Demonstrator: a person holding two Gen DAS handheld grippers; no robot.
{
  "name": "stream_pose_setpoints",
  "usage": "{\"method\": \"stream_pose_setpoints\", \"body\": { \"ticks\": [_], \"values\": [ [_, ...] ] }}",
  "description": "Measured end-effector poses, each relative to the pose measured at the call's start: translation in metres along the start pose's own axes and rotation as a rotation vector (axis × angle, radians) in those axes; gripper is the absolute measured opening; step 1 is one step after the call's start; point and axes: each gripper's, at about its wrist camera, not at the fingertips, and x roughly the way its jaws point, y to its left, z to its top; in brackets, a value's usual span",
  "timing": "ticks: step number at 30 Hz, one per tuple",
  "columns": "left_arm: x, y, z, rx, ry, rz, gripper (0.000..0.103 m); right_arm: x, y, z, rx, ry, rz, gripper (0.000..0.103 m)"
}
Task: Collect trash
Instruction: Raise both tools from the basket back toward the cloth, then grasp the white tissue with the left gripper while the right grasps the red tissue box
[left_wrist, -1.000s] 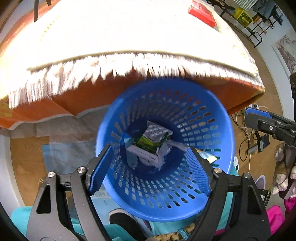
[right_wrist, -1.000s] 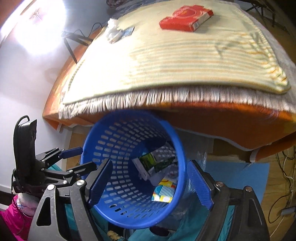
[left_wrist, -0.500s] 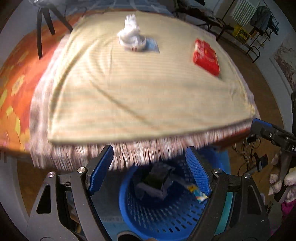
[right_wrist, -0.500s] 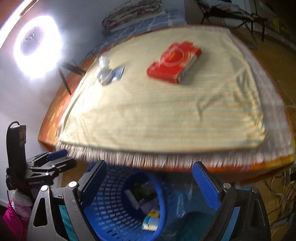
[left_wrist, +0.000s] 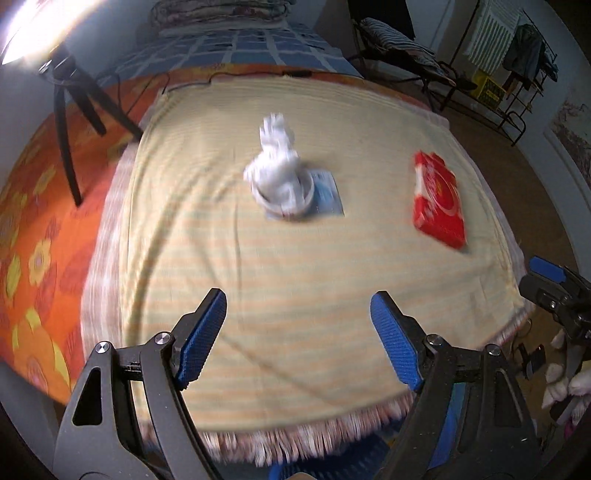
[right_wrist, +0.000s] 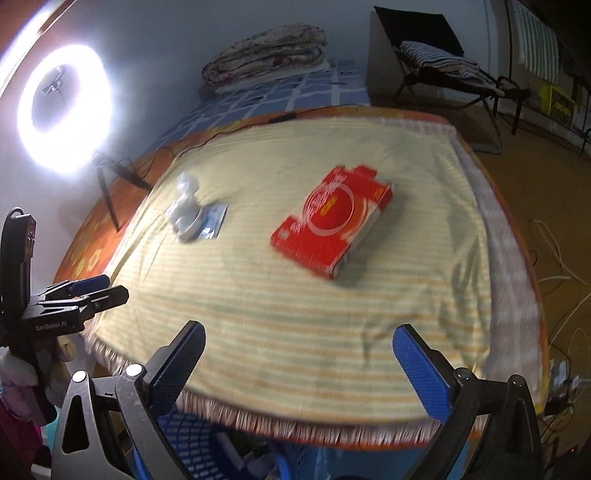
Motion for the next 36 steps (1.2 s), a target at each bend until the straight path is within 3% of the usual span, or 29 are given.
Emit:
{"method": "stream_pose_setpoints", "body": {
  "ticks": [10,20,24,27,28,29,36],
  "values": [
    [0.035,0.018,0.066,-0.046,-0.009,0.025,0.083,0.049,-0.021,0.059,0.152,0.055,-0.019,0.102],
    [0.071,0.025,0.096,-0.046,0.019,0.044,0.078,0.109,-0.039,0.087,0.269,0.143,-0.092,0.102],
    [0.084,0.025,0.1,-0.049,0.046,0.039,0.059,0.124,-0.041,0.092,0.281,0.168,-0.104,0.102],
    [0.089,0.023,0.101,-0.042,0.053,0.04,0.054,0.131,-0.04,0.096,0.271,0.183,-0.115,0.103],
    [0.09,0.023,0.102,-0.039,0.053,0.042,0.042,0.134,-0.04,0.097,0.267,0.189,-0.12,0.103],
    [0.092,0.022,0.102,-0.037,0.057,0.04,0.038,0.136,-0.04,0.098,0.267,0.192,-0.122,0.103],
    [0.088,0.022,0.104,-0.043,0.039,0.026,0.028,0.149,-0.043,0.104,0.266,0.219,-0.125,0.103]
  ]
}}
